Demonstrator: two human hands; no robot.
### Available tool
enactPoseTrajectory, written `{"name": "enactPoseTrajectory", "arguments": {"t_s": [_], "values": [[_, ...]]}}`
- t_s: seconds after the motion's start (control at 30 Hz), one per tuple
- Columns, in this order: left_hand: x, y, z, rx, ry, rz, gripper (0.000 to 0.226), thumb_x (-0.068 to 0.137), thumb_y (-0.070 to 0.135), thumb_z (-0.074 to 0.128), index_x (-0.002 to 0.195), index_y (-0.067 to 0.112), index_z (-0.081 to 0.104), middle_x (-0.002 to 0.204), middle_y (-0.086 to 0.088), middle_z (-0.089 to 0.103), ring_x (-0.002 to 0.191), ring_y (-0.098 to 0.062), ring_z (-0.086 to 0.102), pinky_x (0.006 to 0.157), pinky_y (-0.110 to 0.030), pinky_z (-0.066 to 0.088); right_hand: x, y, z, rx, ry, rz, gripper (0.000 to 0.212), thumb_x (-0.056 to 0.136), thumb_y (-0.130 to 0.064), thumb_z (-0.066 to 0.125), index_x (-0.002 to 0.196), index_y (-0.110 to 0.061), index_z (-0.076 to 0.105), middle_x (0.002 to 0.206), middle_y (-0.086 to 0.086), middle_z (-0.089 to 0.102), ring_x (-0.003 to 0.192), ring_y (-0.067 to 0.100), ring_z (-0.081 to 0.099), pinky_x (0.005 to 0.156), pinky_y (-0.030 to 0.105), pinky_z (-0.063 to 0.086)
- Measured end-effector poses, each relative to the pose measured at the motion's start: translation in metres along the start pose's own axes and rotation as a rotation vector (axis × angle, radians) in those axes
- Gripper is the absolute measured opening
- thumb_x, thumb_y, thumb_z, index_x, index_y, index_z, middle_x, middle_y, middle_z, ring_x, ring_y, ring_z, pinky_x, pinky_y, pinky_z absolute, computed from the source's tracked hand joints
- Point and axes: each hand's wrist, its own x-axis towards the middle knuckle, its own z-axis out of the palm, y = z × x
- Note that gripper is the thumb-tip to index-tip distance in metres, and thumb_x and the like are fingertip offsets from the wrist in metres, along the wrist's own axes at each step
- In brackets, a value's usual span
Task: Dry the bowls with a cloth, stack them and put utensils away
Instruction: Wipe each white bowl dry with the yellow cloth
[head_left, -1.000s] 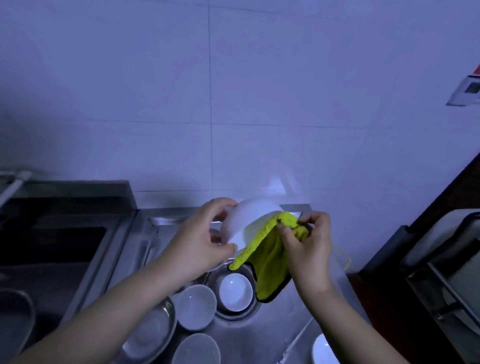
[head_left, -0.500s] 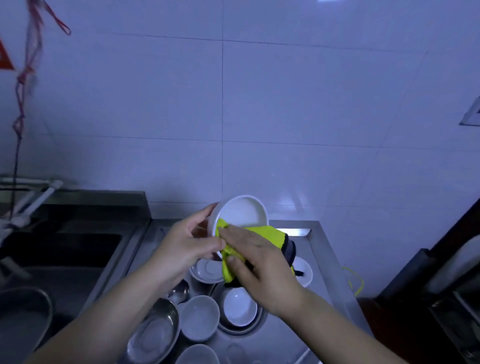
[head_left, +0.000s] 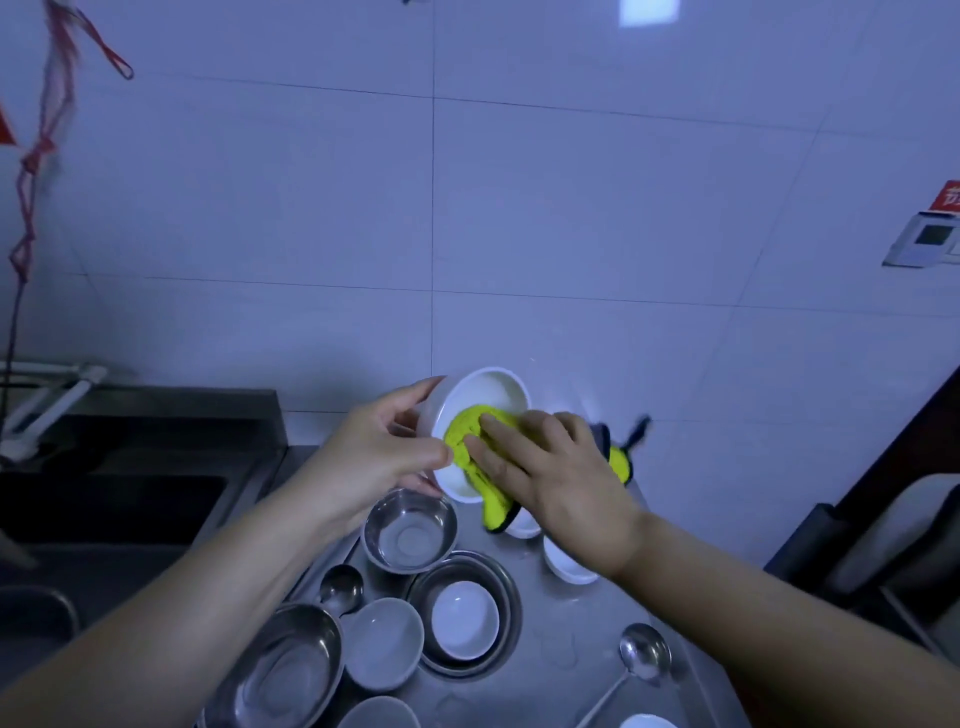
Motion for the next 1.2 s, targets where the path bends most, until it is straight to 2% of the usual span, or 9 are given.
{"name": "enactPoseTrajectory", "arguments": {"t_s": [0.1, 0.27, 0.43, 0.53, 0.7, 0.83, 0.93, 1.1, 1.2], "values": [[0.0, -0.006, 0.014, -0.051, 0.045, 0.005, 0.067, 0.058, 0.005, 0.063, 0.119, 0.032, 0.063, 0.091, -0.012, 0.061, 0.072, -0.019, 0.064, 0.062, -0.032, 0.056, 0.001, -0.034, 0.002, 0.216, 0.027, 0.296, 0.065, 0.075, -0.011, 0.048, 0.138, -0.023, 0.041, 0.137, 0.001, 0.049, 0.096, 0.027, 0.045, 0.073, 0.035, 0.033], [-0.005, -0.005, 0.024, -0.061, 0.022, 0.072, 0.065, 0.061, 0.005, 0.064, 0.115, 0.042, 0.064, 0.091, -0.008, 0.063, 0.078, -0.019, 0.061, 0.068, -0.034, 0.051, 0.009, -0.07, 0.004, 0.46, 0.234, 0.607, 0.08, 0.056, -0.001, 0.056, 0.13, -0.029, 0.048, 0.137, -0.009, 0.048, 0.101, 0.019, 0.042, 0.088, 0.026, 0.025], [-0.009, 0.017, 0.01, 0.087, -0.155, 0.047, 0.067, 0.06, 0.003, 0.066, 0.119, 0.033, 0.062, 0.09, -0.012, 0.066, 0.072, -0.022, 0.061, 0.059, -0.029, 0.052, -0.006, -0.029, 0.006, 0.216, 0.311, 0.068, 0.034, 0.091, -0.006, 0.05, 0.124, -0.017, 0.052, 0.127, 0.007, 0.05, 0.1, 0.029, 0.053, 0.084, 0.037, 0.044], [-0.005, 0.03, 0.002, 0.209, -0.161, 0.032, 0.071, 0.052, 0.019, 0.073, 0.121, 0.031, 0.062, 0.092, -0.018, 0.067, 0.073, -0.022, 0.064, 0.061, -0.031, 0.055, -0.005, 0.004, 0.004, 0.028, 0.283, -0.201, 0.032, 0.089, -0.009, 0.062, 0.119, -0.017, 0.052, 0.124, 0.009, 0.051, 0.098, 0.03, 0.054, 0.082, 0.037, 0.045], [-0.007, 0.019, 0.013, 0.113, -0.067, 0.21, 0.065, 0.062, 0.031, 0.074, 0.125, 0.029, 0.059, 0.113, -0.013, 0.068, 0.104, -0.024, 0.064, 0.088, -0.034, 0.053, 0.006, -0.018, -0.002, 0.24, 0.306, 0.184, 0.053, 0.08, -0.003, 0.067, 0.128, -0.017, 0.048, 0.127, 0.009, 0.054, 0.092, 0.031, 0.051, 0.079, 0.038, 0.045], [-0.013, 0.018, 0.021, 0.113, 0.019, 0.285, 0.048, 0.067, 0.031, 0.066, 0.114, 0.037, 0.065, 0.109, -0.021, 0.065, 0.101, -0.038, 0.061, 0.091, -0.049, 0.052, 0.019, -0.058, -0.012, 0.52, 0.36, 0.378, 0.062, 0.068, 0.001, 0.058, 0.127, -0.015, 0.05, 0.13, 0.006, 0.051, 0.1, 0.026, 0.048, 0.087, 0.031, 0.039], [-0.015, 0.027, 0.011, 0.182, 0.003, 0.273, 0.046, 0.062, 0.034, 0.067, 0.107, 0.041, 0.068, 0.105, -0.019, 0.067, 0.088, -0.03, 0.062, 0.09, -0.05, 0.049, 0.016, -0.051, -0.013, 0.48, 0.323, 0.26, 0.058, 0.073, 0.002, 0.063, 0.127, -0.015, 0.049, 0.133, 0.007, 0.05, 0.095, 0.03, 0.05, 0.084, 0.034, 0.041], [-0.009, 0.043, -0.008, 0.348, -0.199, 0.165, 0.048, 0.056, 0.034, 0.07, 0.104, 0.031, 0.072, 0.107, -0.018, 0.068, 0.096, -0.024, 0.064, 0.095, -0.046, 0.048, 0.008, 0.009, -0.016, -0.009, 0.23, -0.356, 0.025, 0.094, -0.009, 0.057, 0.117, -0.016, 0.051, 0.124, 0.005, 0.057, 0.094, 0.028, 0.058, 0.082, 0.035, 0.046], [-0.002, 0.036, -0.005, 0.227, -0.097, 0.187, 0.066, 0.053, 0.036, 0.075, 0.118, 0.022, 0.066, 0.109, -0.008, 0.071, 0.099, -0.017, 0.064, 0.088, -0.029, 0.053, 0.011, 0.015, -0.015, -0.016, 0.275, -0.248, 0.026, 0.091, -0.004, 0.058, 0.114, -0.016, 0.052, 0.122, 0.005, 0.06, 0.09, 0.028, 0.056, 0.079, 0.036, 0.046]]}}
